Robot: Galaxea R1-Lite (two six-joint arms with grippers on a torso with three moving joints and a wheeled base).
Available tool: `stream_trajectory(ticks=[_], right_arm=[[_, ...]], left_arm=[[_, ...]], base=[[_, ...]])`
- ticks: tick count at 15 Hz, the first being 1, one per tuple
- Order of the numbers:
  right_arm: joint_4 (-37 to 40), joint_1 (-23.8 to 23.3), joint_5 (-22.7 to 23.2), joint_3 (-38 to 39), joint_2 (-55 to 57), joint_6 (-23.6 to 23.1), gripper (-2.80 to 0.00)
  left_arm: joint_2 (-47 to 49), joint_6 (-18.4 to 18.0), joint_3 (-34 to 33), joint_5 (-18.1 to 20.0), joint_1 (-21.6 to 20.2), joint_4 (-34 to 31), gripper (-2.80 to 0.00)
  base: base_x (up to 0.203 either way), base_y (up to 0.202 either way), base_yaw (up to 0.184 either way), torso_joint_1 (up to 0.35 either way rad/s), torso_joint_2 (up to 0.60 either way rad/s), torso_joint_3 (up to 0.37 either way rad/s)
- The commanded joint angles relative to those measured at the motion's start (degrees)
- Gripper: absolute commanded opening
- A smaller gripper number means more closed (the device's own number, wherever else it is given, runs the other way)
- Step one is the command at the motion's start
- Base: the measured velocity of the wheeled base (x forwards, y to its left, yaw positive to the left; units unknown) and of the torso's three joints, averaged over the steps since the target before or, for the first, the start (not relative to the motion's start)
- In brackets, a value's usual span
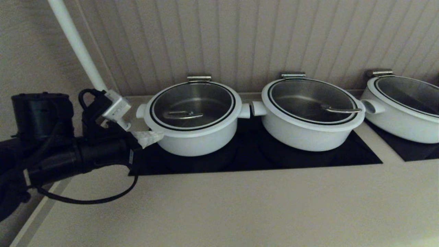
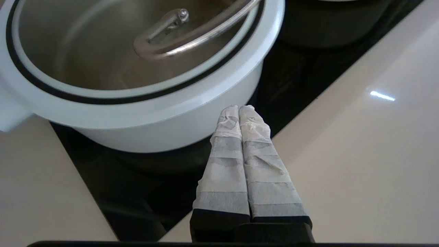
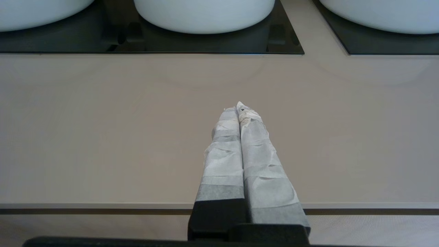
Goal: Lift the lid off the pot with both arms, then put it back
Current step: Open the food pot lid a small opening with the left arm
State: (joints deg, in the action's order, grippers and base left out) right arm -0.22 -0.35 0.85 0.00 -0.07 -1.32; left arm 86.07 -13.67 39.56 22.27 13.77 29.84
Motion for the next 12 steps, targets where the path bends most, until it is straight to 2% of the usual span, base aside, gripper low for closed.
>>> stream_trajectory(ticks=[1,4,8,12], right_arm=[[0.0,0.0,0.0,0.0,0.1,-0.1,-2.80],[0.0,0.0,0.0,0.0,0.1,-0.1,-2.80],[0.0,0.0,0.0,0.0,0.1,-0.1,-2.80],[0.0,0.0,0.0,0.0,0.1,0.0,-2.80]], left_arm=[[2.6,0.6,2.1,-1.1,1.3,0.2,-2.80],[4.3,2.8,4.4,-4.3,3.7,0.2,-2.80],[6.4,3.4,5.3,-5.1,3.8,3.5,-2.80],[7.4,4.0,5.3,-6.6,3.8,3.8,-2.80]], base=[[0.000,0.000,0.000,0.000,0.00,0.000],[0.000,0.000,0.000,0.000,0.00,0.000],[0.000,0.000,0.000,0.000,0.00,0.000],[0.000,0.000,0.000,0.000,0.00,0.000]])
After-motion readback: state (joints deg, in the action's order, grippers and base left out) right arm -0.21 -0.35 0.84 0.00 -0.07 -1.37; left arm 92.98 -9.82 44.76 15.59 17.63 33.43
